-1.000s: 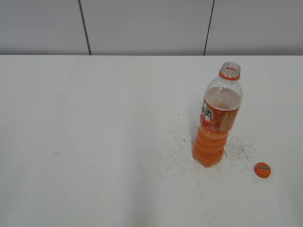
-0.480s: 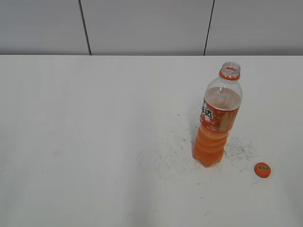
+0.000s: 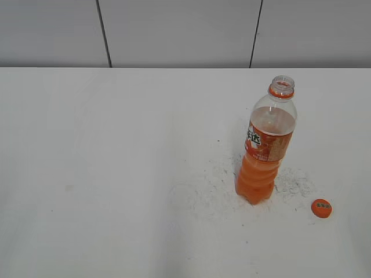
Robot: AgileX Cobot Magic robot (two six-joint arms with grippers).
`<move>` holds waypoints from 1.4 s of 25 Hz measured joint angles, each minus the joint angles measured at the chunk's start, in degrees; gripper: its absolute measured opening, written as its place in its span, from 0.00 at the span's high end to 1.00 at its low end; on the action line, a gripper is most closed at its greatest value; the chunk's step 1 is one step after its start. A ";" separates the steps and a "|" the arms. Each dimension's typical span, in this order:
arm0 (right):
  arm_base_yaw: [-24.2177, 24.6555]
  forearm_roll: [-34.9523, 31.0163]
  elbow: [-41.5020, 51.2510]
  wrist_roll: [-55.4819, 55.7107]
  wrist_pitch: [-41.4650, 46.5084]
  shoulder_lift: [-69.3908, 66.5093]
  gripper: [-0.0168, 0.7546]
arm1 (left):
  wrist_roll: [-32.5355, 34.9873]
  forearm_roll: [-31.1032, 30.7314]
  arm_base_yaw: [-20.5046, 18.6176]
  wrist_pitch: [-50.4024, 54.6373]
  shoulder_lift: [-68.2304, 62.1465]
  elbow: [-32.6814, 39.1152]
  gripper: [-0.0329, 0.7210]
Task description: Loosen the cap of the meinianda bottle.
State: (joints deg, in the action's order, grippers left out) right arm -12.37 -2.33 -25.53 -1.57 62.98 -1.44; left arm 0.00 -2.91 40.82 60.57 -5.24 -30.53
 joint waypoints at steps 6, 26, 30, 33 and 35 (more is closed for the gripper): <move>0.00 0.00 0.00 0.00 0.00 0.00 0.34 | 0.00 0.00 -5.75 -0.05 0.10 0.00 0.28; 12.59 -3.88 0.00 -0.02 -0.11 1.80 0.34 | 0.00 -0.28 -32.40 -0.18 4.07 0.00 0.29; 12.59 -4.13 0.00 -0.02 -0.11 1.80 0.34 | 0.00 -0.37 -35.29 -0.18 5.53 0.00 0.29; 12.59 -4.19 0.00 -0.02 -0.11 1.80 0.34 | 0.00 -0.37 -36.63 -0.18 5.53 0.00 0.29; 12.59 -4.25 0.00 -0.02 -0.11 1.80 0.34 | 0.00 -0.37 -37.40 -0.18 5.53 0.00 0.29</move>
State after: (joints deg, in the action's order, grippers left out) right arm 0.21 -6.58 -25.53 -1.59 62.87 0.36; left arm 0.00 -3.28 3.42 60.39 0.29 -30.53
